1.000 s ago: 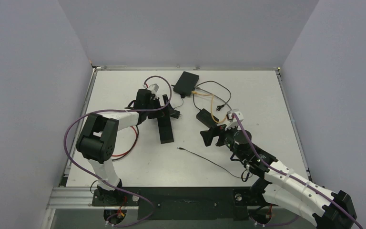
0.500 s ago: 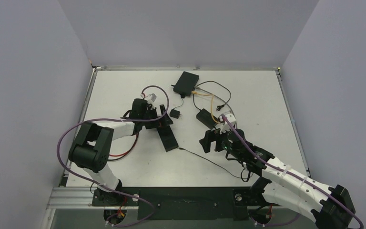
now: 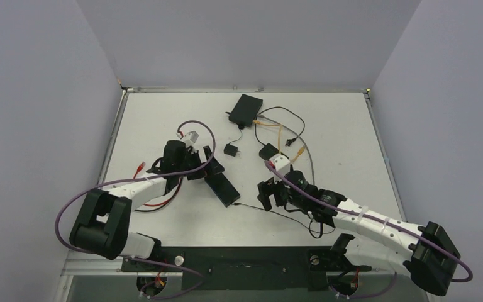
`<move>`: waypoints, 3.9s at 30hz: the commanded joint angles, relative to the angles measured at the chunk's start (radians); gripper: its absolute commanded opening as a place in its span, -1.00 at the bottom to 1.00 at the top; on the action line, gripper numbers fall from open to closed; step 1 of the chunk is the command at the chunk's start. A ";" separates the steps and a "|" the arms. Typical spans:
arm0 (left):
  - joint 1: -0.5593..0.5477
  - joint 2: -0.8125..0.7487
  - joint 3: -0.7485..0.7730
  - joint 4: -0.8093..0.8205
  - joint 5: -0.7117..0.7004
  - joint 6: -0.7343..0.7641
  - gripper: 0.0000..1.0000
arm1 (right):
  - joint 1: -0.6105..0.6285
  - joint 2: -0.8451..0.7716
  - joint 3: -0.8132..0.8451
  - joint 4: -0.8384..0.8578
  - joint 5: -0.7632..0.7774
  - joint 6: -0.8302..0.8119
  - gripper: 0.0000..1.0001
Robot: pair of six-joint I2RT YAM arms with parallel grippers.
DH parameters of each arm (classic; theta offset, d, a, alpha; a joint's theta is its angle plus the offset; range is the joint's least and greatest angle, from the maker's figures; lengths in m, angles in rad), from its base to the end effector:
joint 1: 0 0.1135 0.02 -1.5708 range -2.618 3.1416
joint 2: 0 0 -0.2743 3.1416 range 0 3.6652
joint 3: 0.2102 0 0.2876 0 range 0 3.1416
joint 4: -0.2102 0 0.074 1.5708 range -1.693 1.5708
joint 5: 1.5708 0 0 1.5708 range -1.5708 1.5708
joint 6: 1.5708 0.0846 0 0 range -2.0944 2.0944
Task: Insert the plug into the switch port
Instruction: Adjust the switch port at the center of the board, then pick up the power from the center of the board.
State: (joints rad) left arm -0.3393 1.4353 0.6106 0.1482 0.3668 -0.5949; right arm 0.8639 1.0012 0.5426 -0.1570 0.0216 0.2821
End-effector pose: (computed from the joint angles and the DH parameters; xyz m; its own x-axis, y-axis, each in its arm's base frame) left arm 0.3079 -0.1408 0.1237 -0.8109 -0.2686 -0.5200 0.1449 0.7687 -0.6230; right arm 0.1834 0.2120 0.1822 -0.5687 -0.2372 -0.7876 -0.6147 0.7588 0.2153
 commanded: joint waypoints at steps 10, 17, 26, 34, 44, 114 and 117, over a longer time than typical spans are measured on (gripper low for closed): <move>0.005 -0.381 -0.119 -0.180 -0.096 -0.100 0.86 | 0.107 0.143 0.017 0.196 -0.127 -0.265 0.65; 0.012 -0.534 -0.110 -0.316 -0.185 -0.115 0.93 | 0.108 0.263 0.068 0.205 -0.204 -0.309 0.62; 0.027 -0.652 -0.088 -0.393 -0.220 -0.104 0.95 | 0.107 0.446 0.130 0.251 -0.246 -0.293 0.36; 0.044 -0.662 -0.077 -0.417 -0.210 -0.086 0.95 | 0.107 0.529 0.156 0.274 -0.249 -0.282 0.17; 0.047 -0.667 -0.085 -0.415 -0.216 -0.086 0.95 | 0.108 0.583 0.171 0.273 -0.215 -0.251 -0.30; -0.098 -0.497 -0.170 -0.137 0.495 -0.201 0.46 | 0.227 0.163 0.041 0.433 -0.349 -0.204 -1.00; -0.106 -0.490 -0.168 -0.139 0.493 -0.200 0.32 | 0.232 0.166 0.044 0.435 -0.346 -0.204 -1.00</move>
State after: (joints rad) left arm -0.4332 0.9394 0.4210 -0.0471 0.8455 -0.8040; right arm 1.0840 1.1687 0.5659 0.1982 -0.3054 0.0685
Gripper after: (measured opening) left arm 0.704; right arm 0.009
